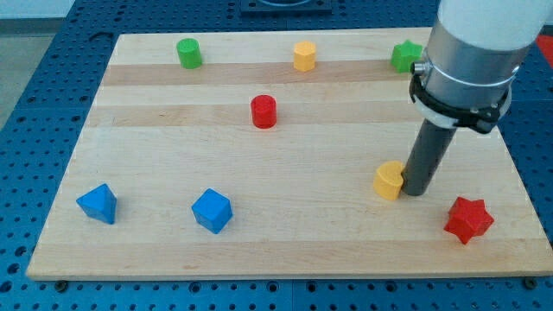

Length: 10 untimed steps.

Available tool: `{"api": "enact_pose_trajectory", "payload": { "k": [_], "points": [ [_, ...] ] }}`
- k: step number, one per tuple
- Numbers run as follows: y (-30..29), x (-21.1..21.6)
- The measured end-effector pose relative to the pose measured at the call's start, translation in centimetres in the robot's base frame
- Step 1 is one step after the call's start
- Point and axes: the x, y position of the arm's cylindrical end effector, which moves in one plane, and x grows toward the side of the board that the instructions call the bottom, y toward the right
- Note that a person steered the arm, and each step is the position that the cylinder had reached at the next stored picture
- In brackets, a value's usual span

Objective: Push yellow heart closer to red star

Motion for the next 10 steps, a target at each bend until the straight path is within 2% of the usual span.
{"api": "enact_pose_trajectory", "payload": {
  "k": [1,2,3,4,5,7,8,9,10],
  "points": [
    [3.3,-0.8],
    [5.5,-3.9],
    [5.2,-3.3],
    [1.9,0.0],
    [1.0,0.0],
    [-0.2,-0.5],
    [0.6,-3.5],
    [-4.6,-3.1],
    [-7.9,-0.1]
  ]
}}
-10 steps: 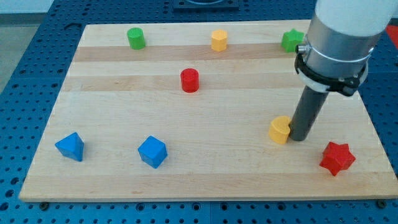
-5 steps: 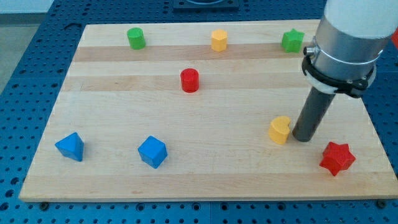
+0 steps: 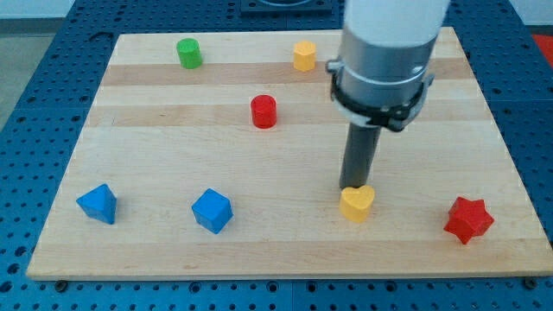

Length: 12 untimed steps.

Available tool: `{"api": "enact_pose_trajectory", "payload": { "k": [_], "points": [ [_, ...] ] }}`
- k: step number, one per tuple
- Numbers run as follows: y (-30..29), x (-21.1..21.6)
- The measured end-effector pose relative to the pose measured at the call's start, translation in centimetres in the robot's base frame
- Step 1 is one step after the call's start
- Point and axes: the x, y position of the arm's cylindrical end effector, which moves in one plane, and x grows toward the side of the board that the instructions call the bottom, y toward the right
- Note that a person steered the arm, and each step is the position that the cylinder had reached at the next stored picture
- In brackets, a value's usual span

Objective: Push yellow heart closer to red star

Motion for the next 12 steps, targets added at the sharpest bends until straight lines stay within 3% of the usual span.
{"api": "enact_pose_trajectory", "payload": {
  "k": [4,6,9,10,12],
  "points": [
    [-6.1,1.8],
    [-3.0,1.7],
    [-3.0,3.1],
    [1.2,4.9],
    [3.8,5.6]
  ]
}}
